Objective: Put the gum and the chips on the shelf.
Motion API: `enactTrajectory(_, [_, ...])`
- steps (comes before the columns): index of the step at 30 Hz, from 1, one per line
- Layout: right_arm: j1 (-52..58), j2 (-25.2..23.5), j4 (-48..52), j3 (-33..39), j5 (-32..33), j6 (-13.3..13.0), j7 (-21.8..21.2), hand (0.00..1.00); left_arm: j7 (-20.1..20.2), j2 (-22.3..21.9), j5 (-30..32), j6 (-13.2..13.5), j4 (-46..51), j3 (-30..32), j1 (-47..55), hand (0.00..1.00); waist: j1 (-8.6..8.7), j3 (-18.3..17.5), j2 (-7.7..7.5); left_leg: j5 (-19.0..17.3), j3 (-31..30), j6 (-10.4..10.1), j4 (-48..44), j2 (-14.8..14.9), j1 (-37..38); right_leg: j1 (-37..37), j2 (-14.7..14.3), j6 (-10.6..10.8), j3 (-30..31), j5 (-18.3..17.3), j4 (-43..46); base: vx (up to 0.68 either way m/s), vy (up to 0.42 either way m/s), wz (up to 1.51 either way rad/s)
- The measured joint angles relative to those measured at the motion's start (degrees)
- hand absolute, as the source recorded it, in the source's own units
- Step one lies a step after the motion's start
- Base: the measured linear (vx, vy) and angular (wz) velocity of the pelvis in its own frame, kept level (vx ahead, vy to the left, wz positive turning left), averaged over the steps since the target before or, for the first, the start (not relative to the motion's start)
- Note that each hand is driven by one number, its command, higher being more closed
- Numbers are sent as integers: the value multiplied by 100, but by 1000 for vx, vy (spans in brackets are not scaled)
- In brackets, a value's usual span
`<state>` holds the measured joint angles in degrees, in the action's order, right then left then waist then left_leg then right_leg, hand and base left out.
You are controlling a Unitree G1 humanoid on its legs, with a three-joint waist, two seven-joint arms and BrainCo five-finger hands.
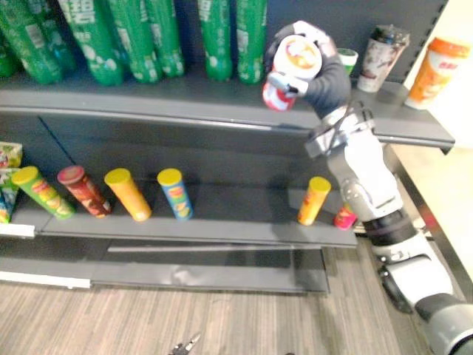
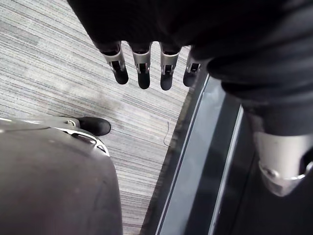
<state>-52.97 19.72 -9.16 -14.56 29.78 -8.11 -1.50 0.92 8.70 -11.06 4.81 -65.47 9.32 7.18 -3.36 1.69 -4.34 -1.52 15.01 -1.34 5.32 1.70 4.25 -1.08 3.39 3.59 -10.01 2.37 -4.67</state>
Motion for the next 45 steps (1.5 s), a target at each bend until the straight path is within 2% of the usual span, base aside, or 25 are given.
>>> enactTrajectory(6, [-88,170,-425,78,24,77,101,100,13,10,-2,0,0,-6,-18,0,-1,22,-16,-1,73,-1,5,17,-12,52,-29,-28,85,20,-10,-19,-23,-7])
enactTrajectory(8, [-111,278,-638,79,53,218,91,100,28,15,-1,-1,0,-19,-17,0,1,25,-15,-1,79,-1,6,20,-14,57,-33,-28,92,20,-11,0,0,0])
enactTrajectory(17, [-173,414,-1014,77,183,424,-48,100,65,23,-2,-2,1,-56,-37,0,10,95,12,-1,142,-1,6,32,-17,84,-47,-44,136,33,-16,-9,-7,-2])
enactTrajectory(37, [-292,415,-1702,420,141,376,-111,100,160,8,-3,-2,220,-112,22,0,-5,283,49,-4,151,-5,35,-6,1,74,-15,-40,110,34,-4,-5,-2,0])
enactTrajectory(45, [-364,414,-1878,810,-284,367,-14,100,163,-2,-2,0,252,-112,4,0,-5,381,66,-5,163,-7,44,-8,1,73,-12,-40,108,33,-11,0,0,0])
